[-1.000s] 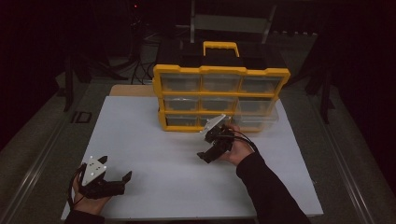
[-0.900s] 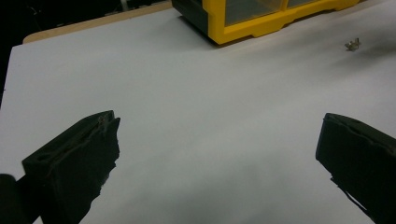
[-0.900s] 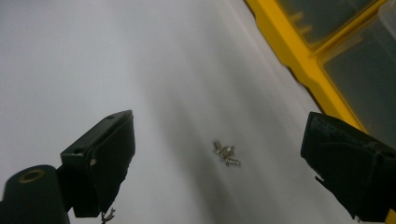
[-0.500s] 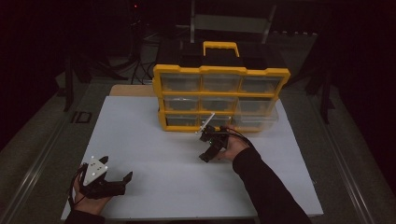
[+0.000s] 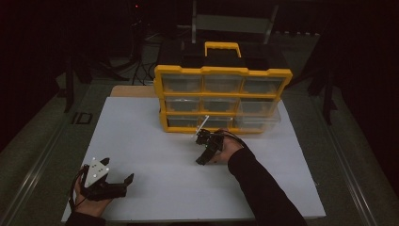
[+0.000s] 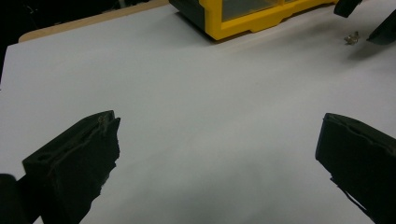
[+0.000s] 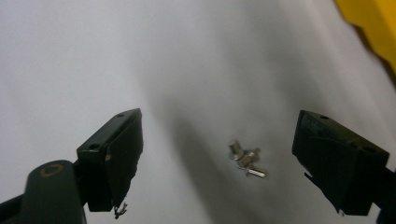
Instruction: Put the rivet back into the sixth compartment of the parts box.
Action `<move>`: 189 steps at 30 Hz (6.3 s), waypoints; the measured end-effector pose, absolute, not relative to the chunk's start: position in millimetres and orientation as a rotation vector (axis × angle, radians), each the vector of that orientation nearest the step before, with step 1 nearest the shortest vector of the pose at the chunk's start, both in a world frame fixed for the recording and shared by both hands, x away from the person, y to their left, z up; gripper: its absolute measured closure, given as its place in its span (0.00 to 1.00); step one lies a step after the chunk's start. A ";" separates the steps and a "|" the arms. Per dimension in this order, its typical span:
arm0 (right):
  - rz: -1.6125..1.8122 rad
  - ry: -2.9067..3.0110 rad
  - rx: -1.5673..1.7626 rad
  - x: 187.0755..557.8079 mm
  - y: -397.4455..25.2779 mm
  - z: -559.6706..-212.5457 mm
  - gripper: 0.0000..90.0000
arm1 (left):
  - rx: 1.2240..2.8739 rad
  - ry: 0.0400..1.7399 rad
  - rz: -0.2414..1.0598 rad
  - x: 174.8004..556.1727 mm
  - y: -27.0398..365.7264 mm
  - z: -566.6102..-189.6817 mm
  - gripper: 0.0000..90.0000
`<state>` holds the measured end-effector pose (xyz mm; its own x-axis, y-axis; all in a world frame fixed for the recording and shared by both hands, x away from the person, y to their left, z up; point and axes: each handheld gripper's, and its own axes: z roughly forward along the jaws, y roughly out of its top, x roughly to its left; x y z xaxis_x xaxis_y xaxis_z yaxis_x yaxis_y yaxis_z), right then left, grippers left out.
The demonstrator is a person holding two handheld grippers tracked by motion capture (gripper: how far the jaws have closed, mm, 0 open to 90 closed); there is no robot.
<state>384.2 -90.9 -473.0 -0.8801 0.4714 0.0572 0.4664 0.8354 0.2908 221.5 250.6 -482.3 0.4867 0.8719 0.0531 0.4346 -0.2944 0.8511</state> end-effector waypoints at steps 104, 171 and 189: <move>0.541 2.852 0.699 372.4 -142.3 -339.5 0.91 | 1.914 1.092 0.669 221.9 250.3 -483.4 0.01; 0.801 2.436 1.001 377.9 -217.7 -310.8 0.18 | 1.917 1.092 0.664 222.3 249.9 -483.8 0.01; 0.718 2.586 0.733 364.6 -163.7 -311.7 0.19 | 1.919 1.090 0.659 222.5 249.8 -483.9 0.01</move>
<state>364.6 -163.7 -311.7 -0.8017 0.5649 -0.1954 0.3834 0.7367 0.5570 222.5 249.8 -483.9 0.4898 0.8706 0.0464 0.4449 -0.2953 0.8455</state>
